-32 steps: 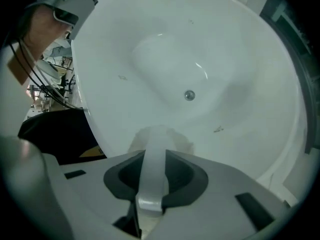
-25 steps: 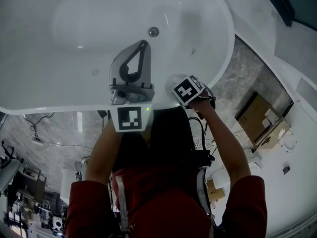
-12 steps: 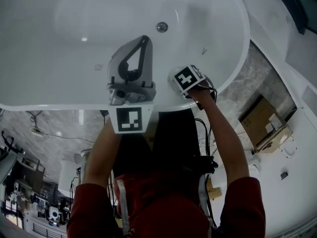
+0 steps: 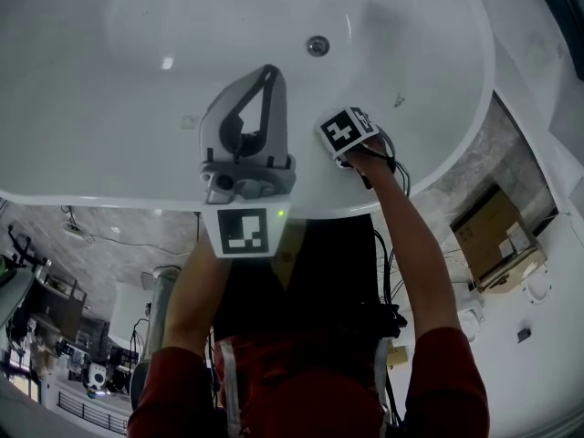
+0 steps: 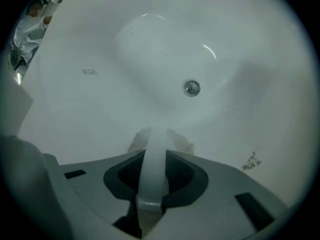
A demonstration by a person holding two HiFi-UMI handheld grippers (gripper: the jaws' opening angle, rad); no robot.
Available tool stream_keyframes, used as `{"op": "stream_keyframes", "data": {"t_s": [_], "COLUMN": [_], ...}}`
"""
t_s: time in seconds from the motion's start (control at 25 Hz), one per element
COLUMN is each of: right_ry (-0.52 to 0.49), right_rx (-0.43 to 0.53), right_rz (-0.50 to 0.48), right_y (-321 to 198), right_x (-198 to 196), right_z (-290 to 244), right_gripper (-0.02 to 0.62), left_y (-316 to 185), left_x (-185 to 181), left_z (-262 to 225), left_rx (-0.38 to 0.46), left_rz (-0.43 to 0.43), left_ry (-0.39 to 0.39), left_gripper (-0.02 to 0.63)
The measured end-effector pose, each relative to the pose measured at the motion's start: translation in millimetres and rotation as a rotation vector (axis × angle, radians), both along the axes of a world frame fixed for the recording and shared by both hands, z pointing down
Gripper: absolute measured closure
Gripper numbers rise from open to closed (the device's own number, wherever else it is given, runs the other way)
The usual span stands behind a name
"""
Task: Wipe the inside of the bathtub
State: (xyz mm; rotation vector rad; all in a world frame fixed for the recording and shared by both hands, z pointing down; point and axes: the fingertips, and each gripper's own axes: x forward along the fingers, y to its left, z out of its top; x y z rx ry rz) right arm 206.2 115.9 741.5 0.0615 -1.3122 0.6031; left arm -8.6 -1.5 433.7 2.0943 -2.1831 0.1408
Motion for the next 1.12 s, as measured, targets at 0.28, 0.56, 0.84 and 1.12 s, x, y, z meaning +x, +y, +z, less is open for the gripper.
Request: {"op": "stream_keyframes", "data": {"t_s": [0.28, 0.56, 0.84, 1.12], "right_ry": [-0.019, -0.035, -0.053, -0.057], "right_rx": [0.026, 0.029, 0.087, 0.077], "right_rz": [-0.017, 0.006, 0.013, 0.041], "right_y": [-5, -15, -21, -29], "right_x": [-25, -39, -60, -58], "right_z": [60, 104, 146, 162], "right_gripper": [0.503, 0.503, 0.503, 0.503], "left_y": [-4, -5, -3, -3], "left_x": [-13, -24, -32, -34], "left_z": [33, 68, 95, 105], "left_rx": [-0.015, -0.053, -0.093, -0.104], "left_rz": [-0.009, -0.033, -0.04, -0.049], "left_ry": [-0.002, 0.015, 0.038, 0.033], "left_gripper": [0.591, 0.591, 0.591, 0.591]}}
